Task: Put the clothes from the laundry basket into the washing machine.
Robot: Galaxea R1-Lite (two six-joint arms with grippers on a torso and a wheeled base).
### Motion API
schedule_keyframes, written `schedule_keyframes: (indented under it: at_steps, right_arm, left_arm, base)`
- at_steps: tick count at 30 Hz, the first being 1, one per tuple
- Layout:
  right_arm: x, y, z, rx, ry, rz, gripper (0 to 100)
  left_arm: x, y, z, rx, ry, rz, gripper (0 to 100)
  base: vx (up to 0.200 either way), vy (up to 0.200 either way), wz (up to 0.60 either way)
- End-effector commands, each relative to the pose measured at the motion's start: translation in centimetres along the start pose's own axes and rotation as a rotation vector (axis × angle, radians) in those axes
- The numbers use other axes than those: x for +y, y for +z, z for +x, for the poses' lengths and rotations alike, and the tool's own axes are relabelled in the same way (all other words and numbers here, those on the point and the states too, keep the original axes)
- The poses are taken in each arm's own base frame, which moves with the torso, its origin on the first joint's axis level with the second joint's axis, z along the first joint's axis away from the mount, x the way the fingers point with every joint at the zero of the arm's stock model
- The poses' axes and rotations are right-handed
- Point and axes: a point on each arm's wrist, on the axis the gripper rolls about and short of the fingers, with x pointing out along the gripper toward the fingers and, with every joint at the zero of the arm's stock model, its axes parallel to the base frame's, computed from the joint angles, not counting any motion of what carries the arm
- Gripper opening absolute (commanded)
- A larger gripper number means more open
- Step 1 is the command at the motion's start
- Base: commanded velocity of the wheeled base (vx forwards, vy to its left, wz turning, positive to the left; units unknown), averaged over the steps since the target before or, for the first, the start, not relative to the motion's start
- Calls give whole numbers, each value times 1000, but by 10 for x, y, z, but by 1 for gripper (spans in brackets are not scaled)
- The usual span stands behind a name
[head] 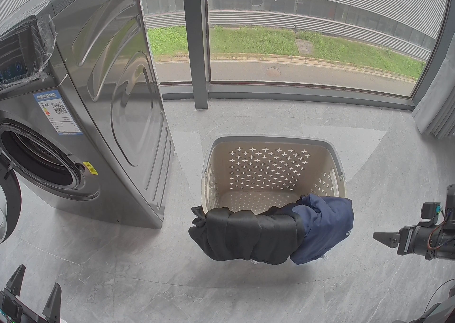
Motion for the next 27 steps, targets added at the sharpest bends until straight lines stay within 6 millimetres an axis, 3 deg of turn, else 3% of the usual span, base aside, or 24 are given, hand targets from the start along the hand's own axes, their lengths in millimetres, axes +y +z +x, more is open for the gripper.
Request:
schedule_keyframes:
  at_steps: [1, 18, 27]
  right_arm:
    - [1, -7, 37, 134, -4, 10, 100]
    - [10, -27, 124, 213, -56, -35, 100]
    - [8, -30, 156, 167, -44, -36, 100]
  left_arm:
    - [0, -5, 0, -1, 1, 0, 100]
    - [0, -5, 0, -1, -2, 3, 100]
    - [0, -5, 0, -1, -2, 7, 100]
  base:
    - [0, 0, 0]
    - [0, 0, 0]
    - [0, 0, 0]
